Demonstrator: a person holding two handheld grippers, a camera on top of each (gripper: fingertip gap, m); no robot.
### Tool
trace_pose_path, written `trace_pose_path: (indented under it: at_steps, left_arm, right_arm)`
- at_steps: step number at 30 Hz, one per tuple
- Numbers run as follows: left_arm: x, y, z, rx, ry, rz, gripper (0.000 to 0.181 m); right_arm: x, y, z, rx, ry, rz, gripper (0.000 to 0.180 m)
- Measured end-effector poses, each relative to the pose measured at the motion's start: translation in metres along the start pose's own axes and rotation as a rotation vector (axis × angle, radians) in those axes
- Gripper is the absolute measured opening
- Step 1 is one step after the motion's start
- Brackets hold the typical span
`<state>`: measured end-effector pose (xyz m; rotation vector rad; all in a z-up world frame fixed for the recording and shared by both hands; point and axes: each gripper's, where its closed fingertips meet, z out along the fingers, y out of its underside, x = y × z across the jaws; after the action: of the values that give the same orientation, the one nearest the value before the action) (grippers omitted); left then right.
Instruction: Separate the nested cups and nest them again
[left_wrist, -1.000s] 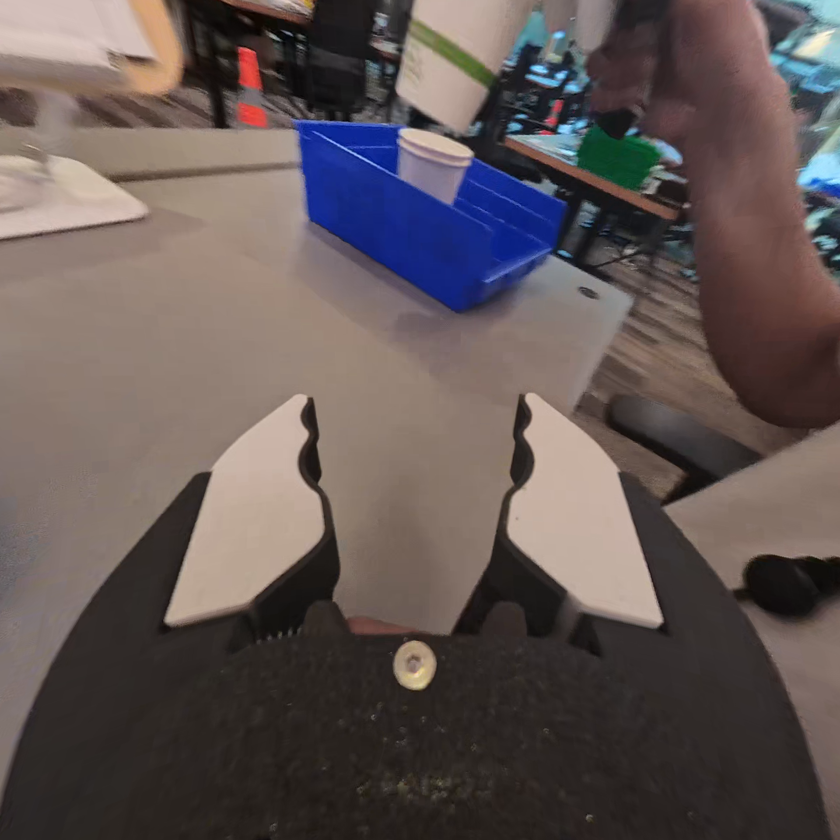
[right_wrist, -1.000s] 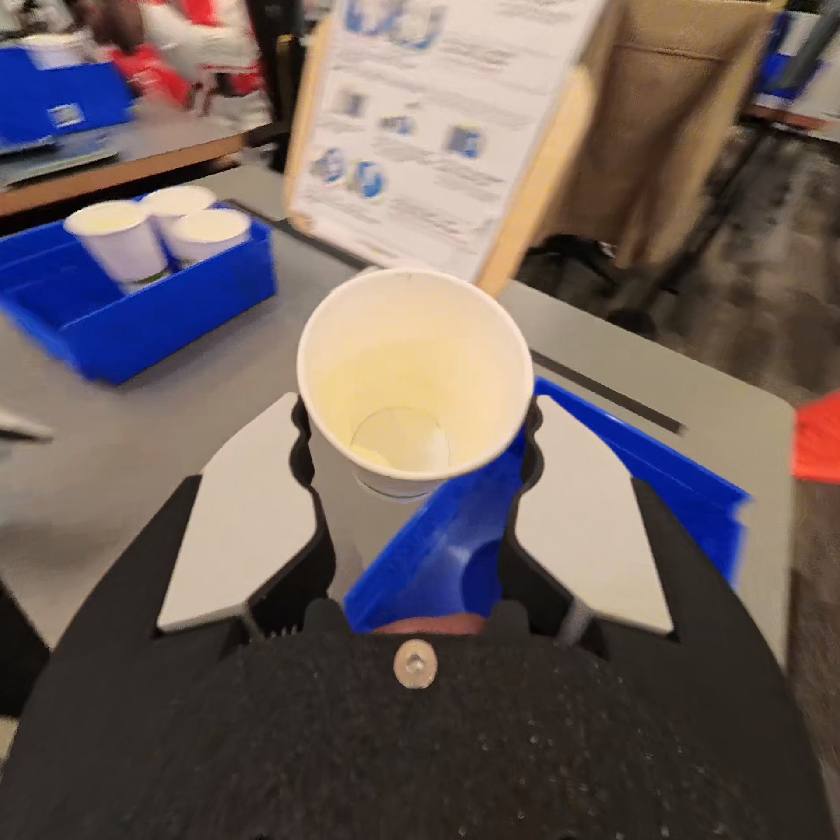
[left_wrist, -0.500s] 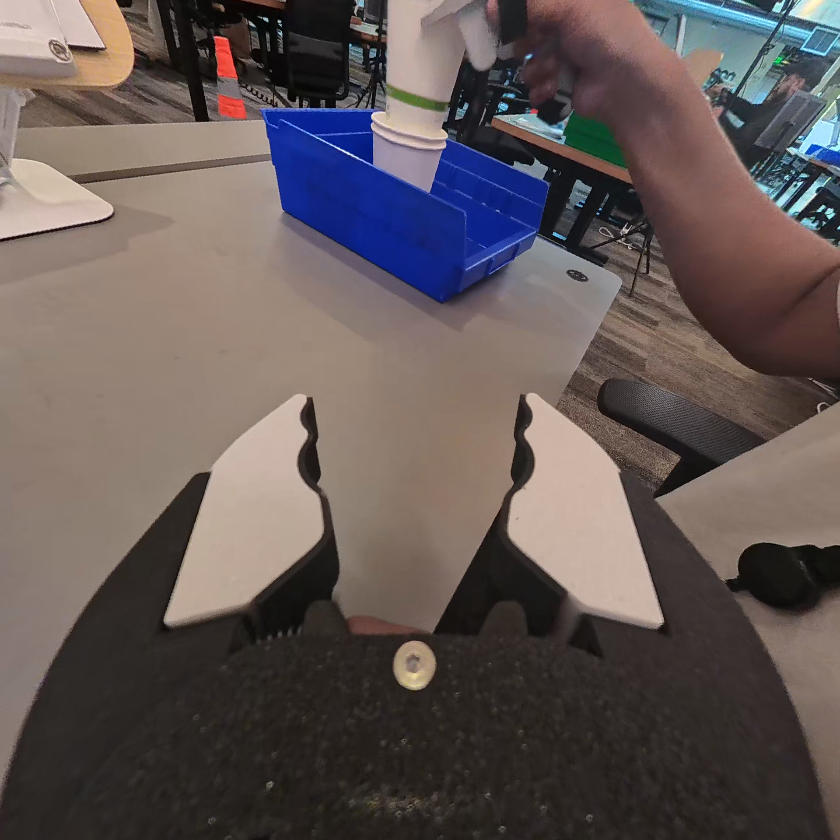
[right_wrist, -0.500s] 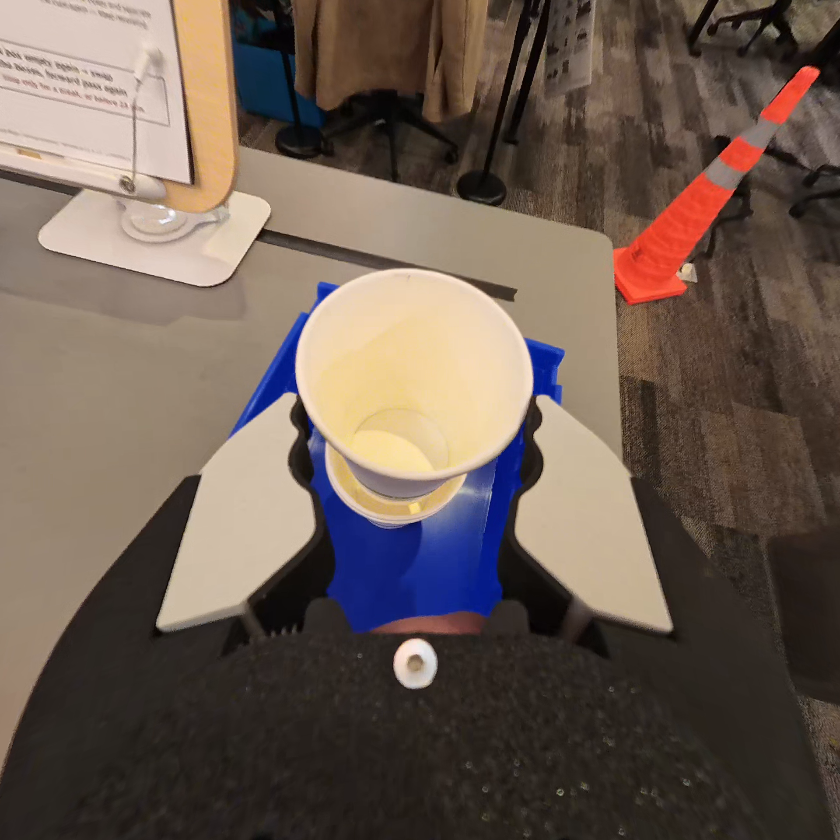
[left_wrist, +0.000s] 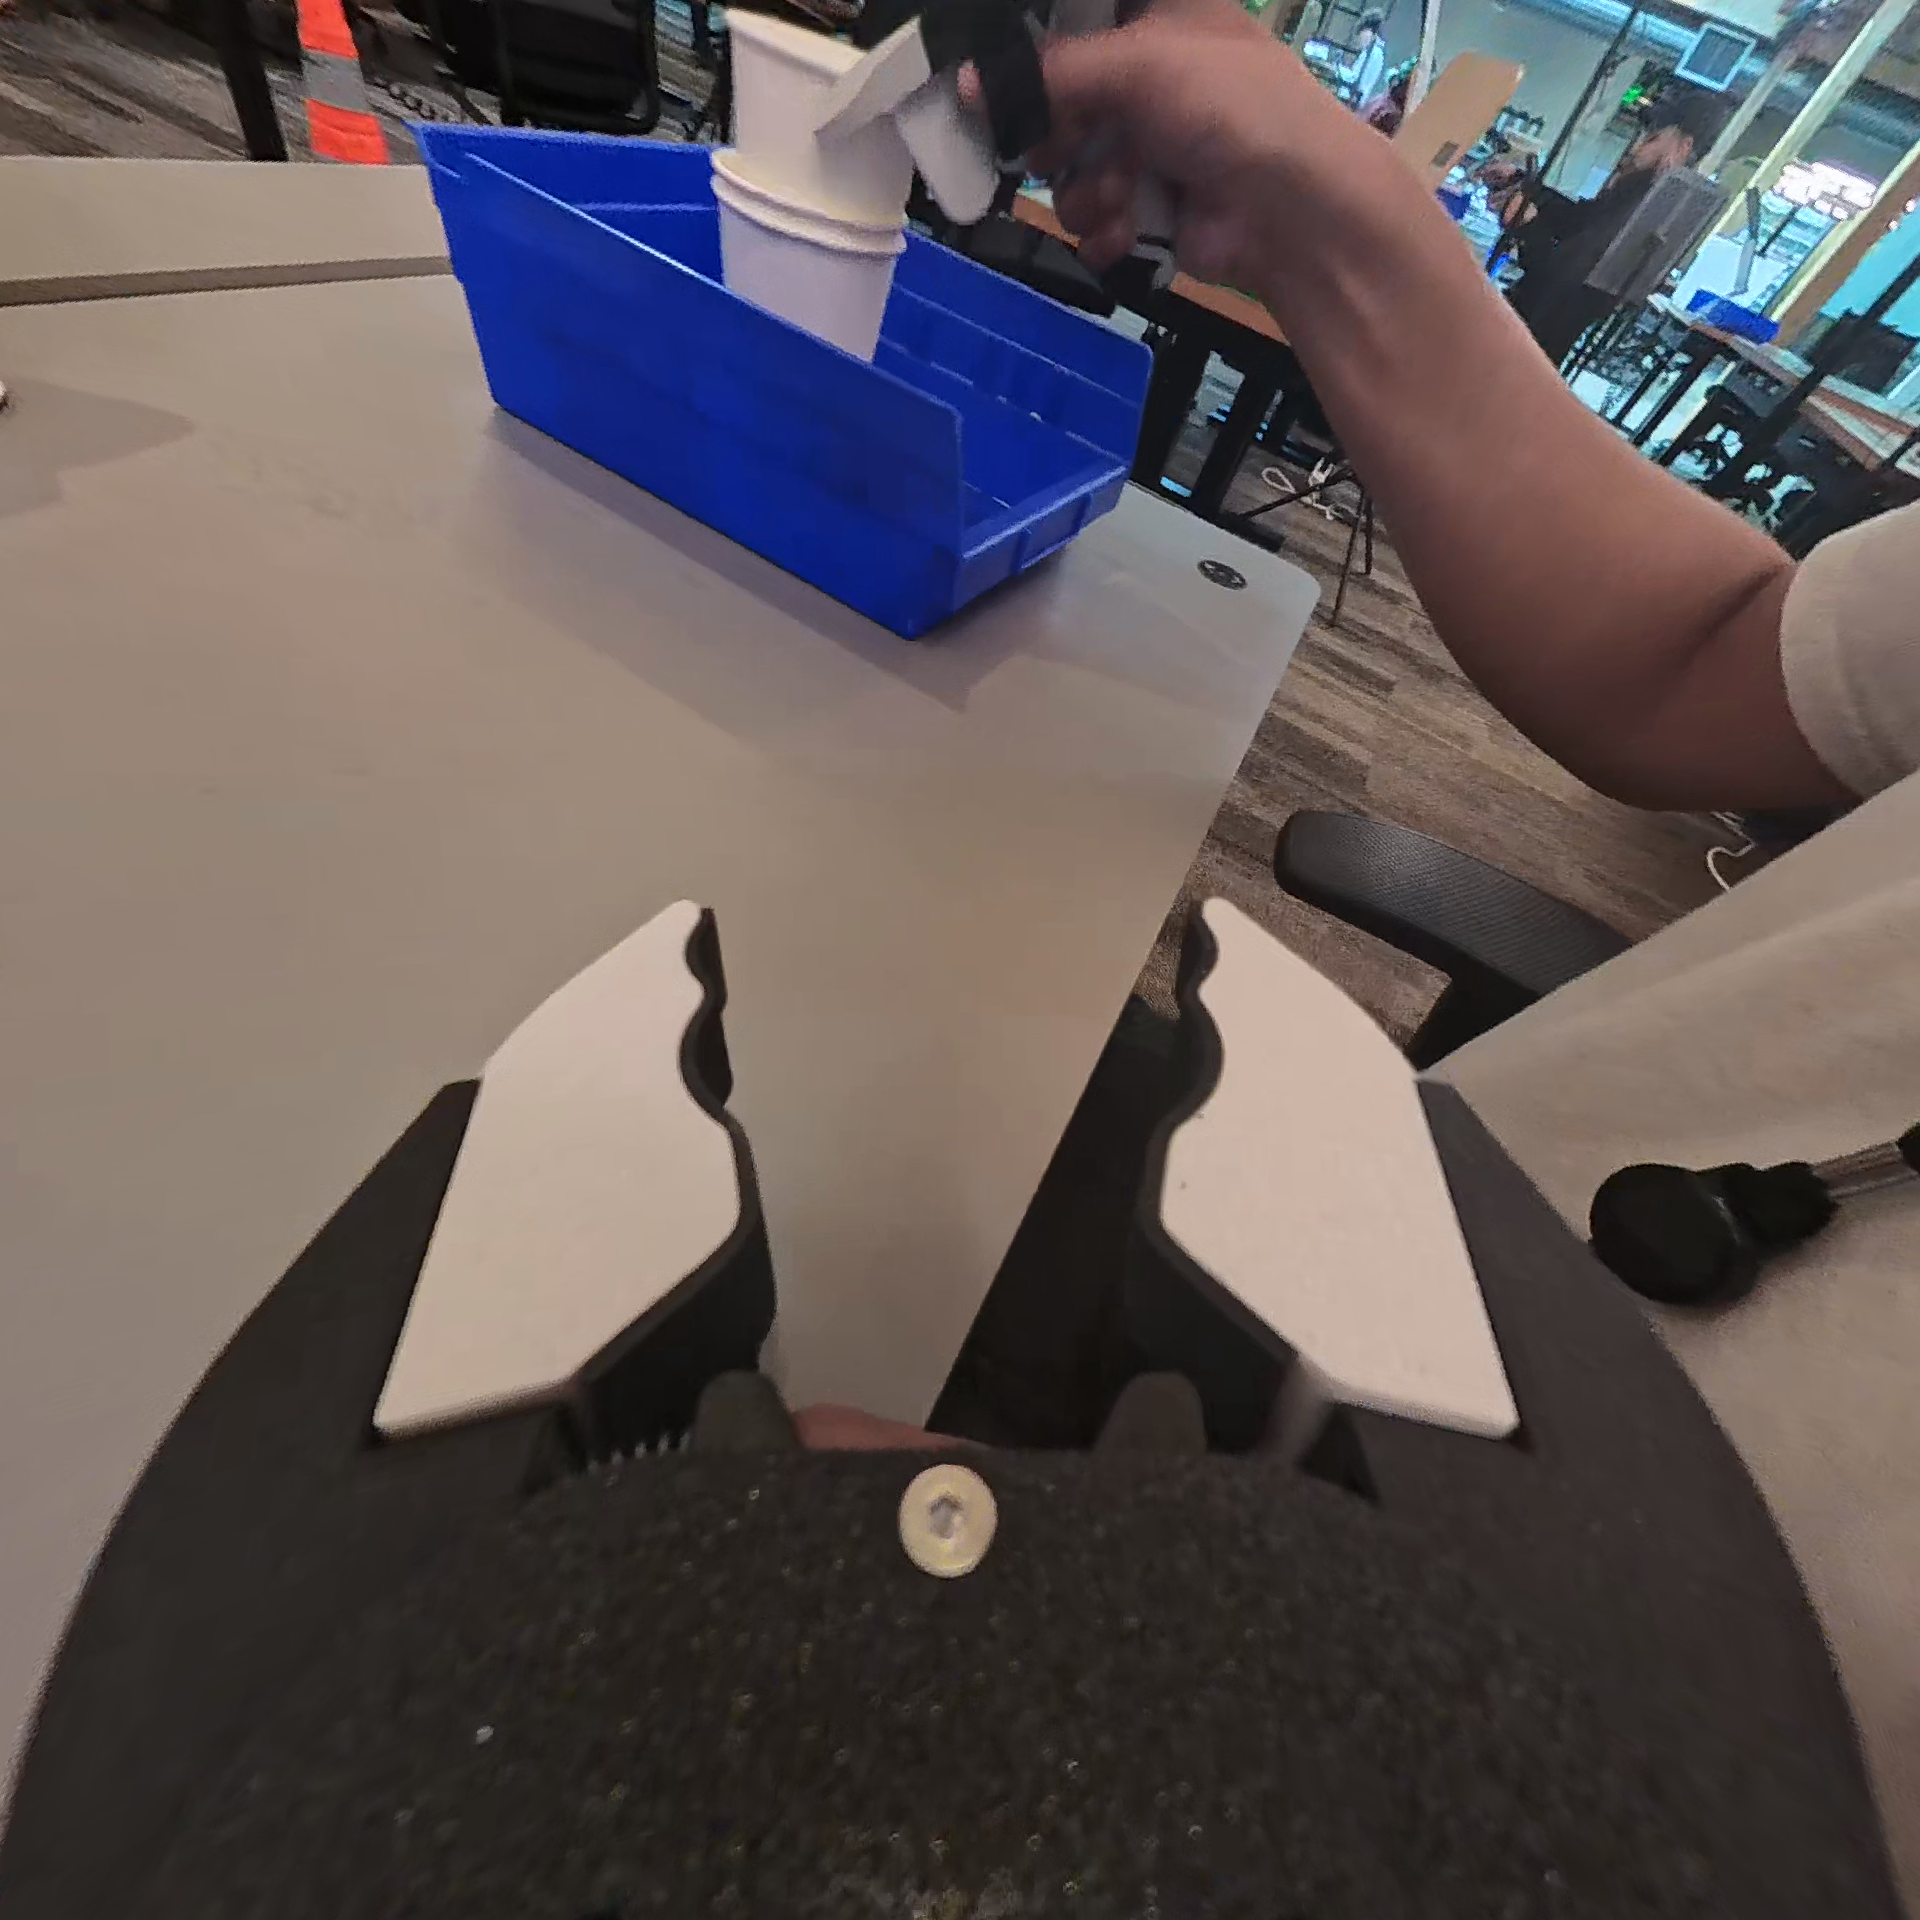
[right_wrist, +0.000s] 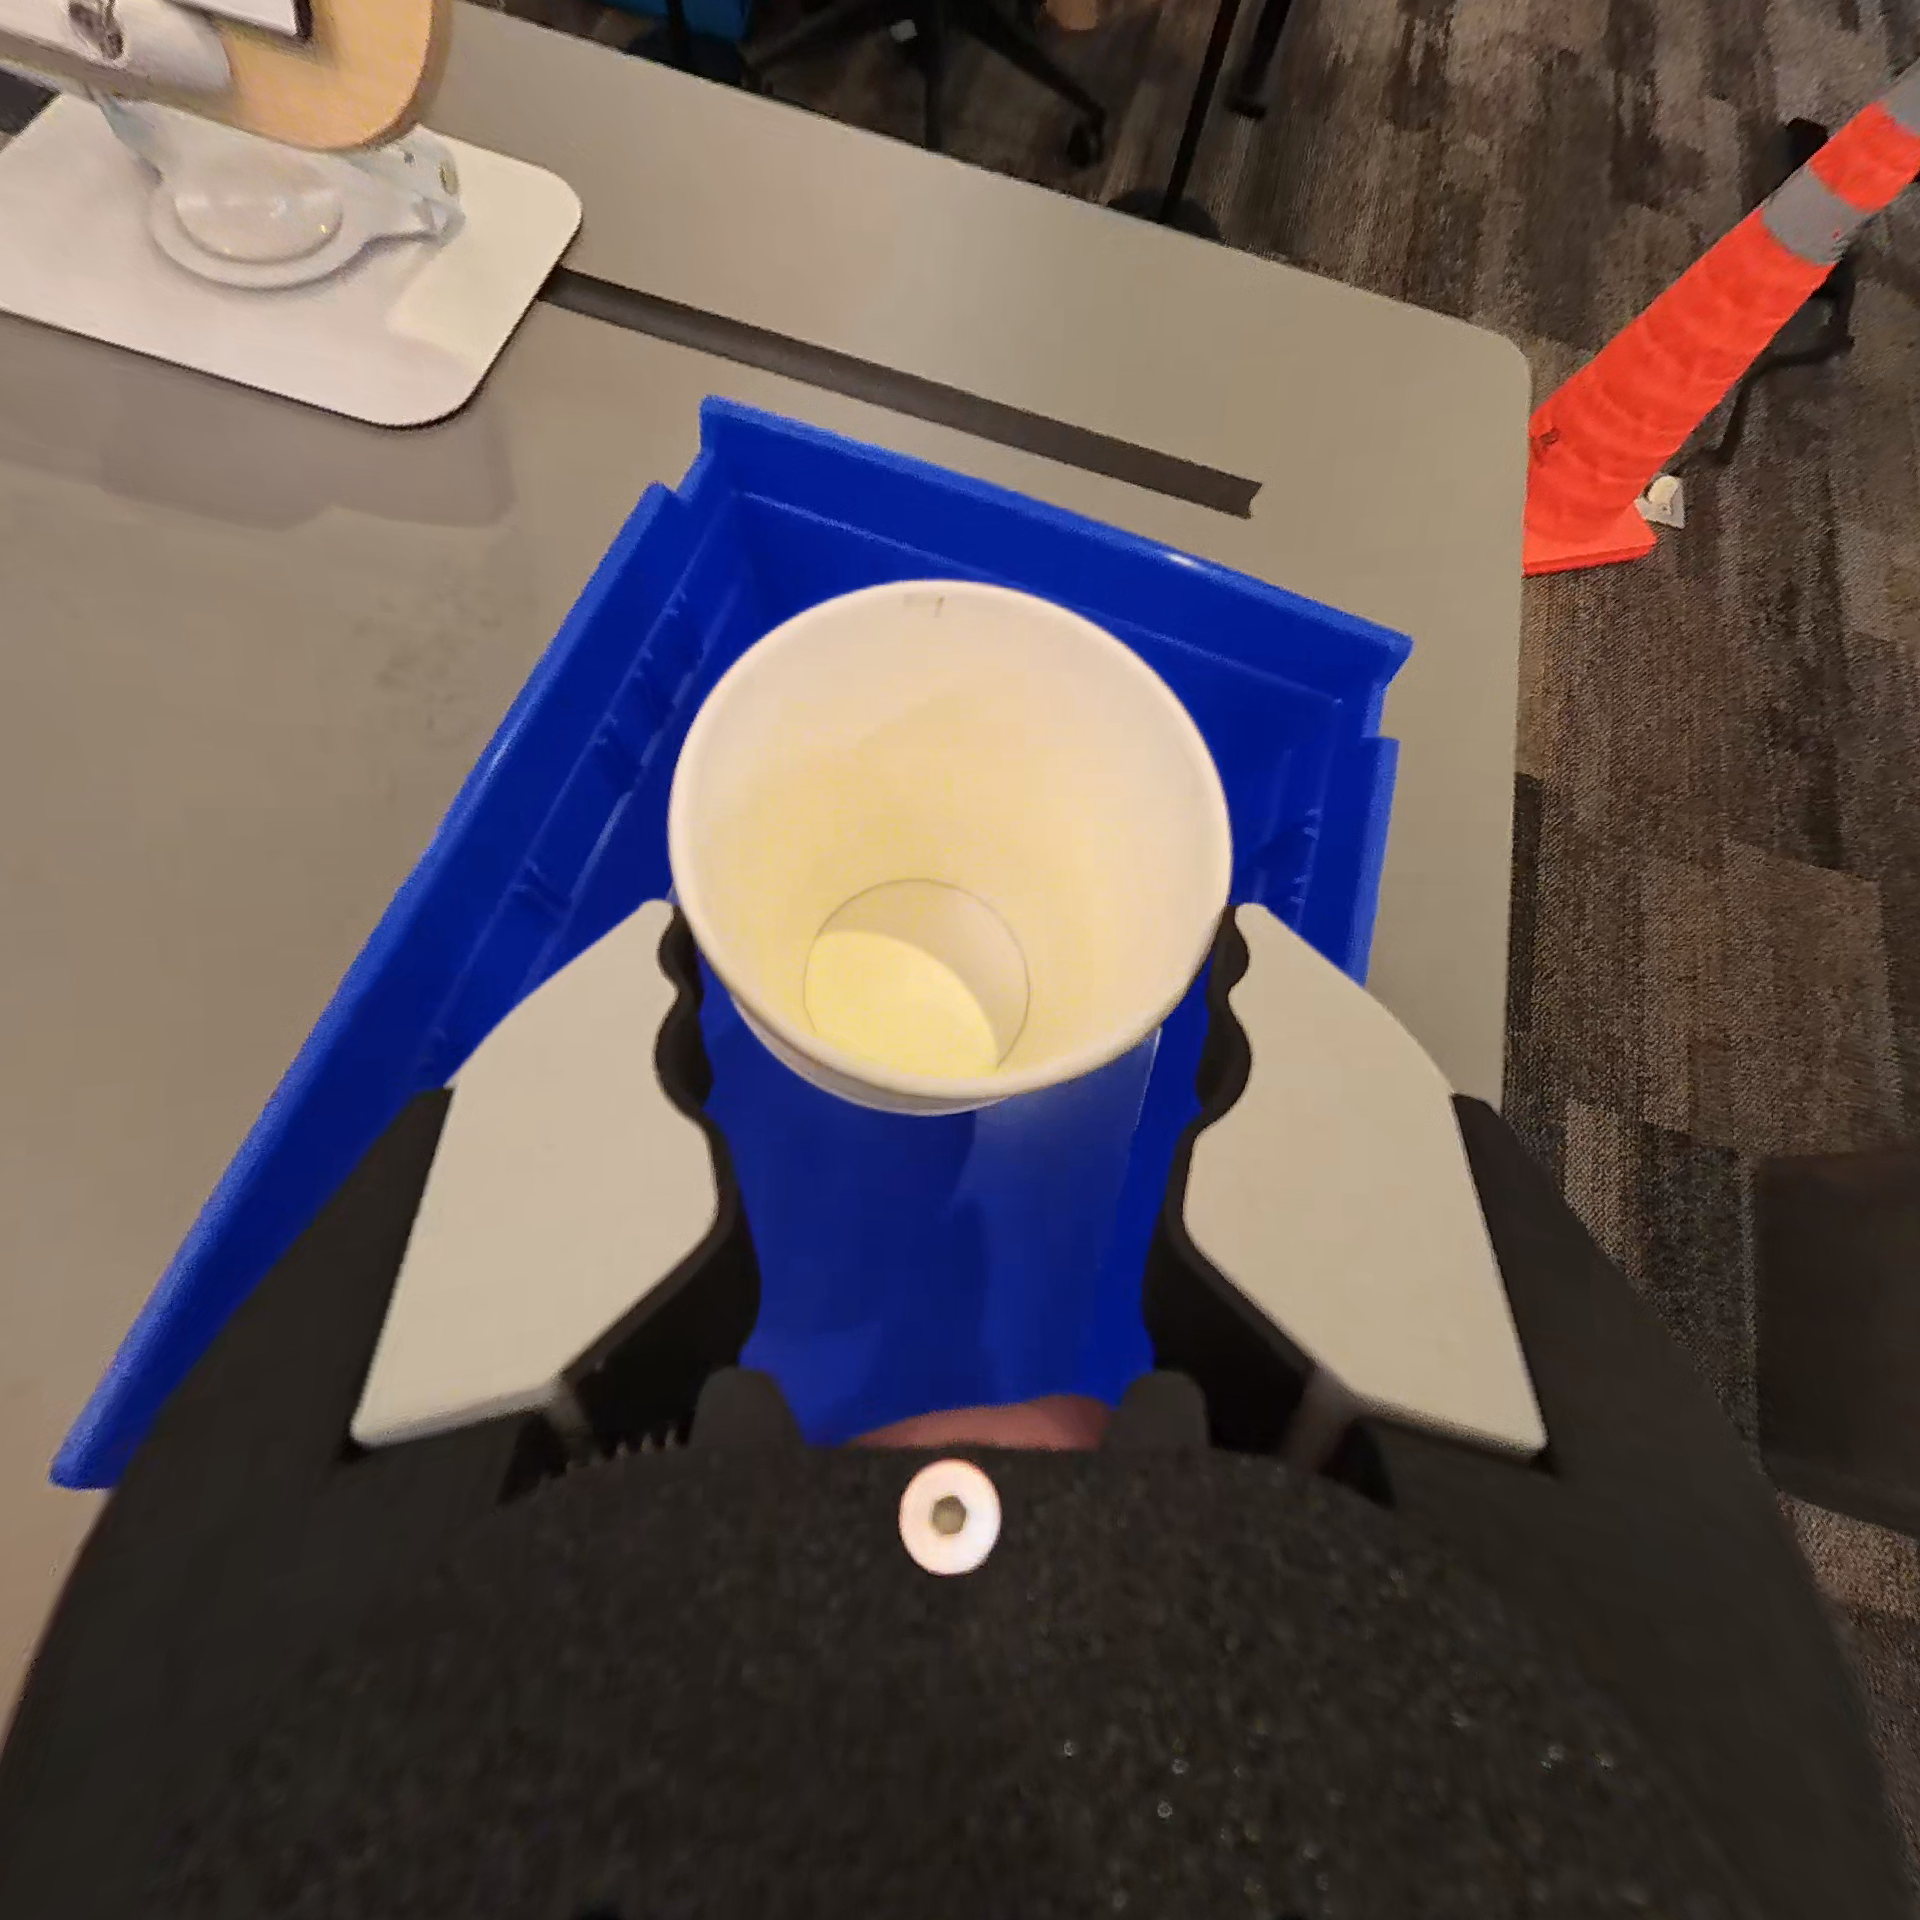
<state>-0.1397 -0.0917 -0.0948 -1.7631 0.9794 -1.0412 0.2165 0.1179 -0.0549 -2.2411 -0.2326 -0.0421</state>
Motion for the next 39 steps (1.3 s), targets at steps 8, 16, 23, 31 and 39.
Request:
trace_pose_path:
  at_steps: [8,16,23,31,39]
  left_arm:
    - [0.015,0.017,0.014,-0.078,0.050,0.042,0.084]
    - [0.019,0.023,0.019,-0.103,0.071,0.031,0.084]
    - [0.000,0.013,0.012,-0.050,-0.017,0.014,0.084]
    - [-0.151,-0.034,-0.104,0.166,-0.736,-0.098,0.086]
    - [-0.312,-0.018,-0.187,0.084,-1.183,-0.337,0.104]
  right_arm:
    - [-0.001,0.015,0.008,-0.039,-0.007,-0.048,0.093]
    - [-0.001,0.027,0.016,-0.080,-0.021,-0.071,0.094]
    - [-0.011,-0.004,-0.043,0.124,0.065,-0.134,0.095]
    - [-0.199,0.024,-0.088,0.339,-0.487,0.004,0.087]
    - [-0.318,0.067,-0.085,0.218,-0.870,0.112,0.083]
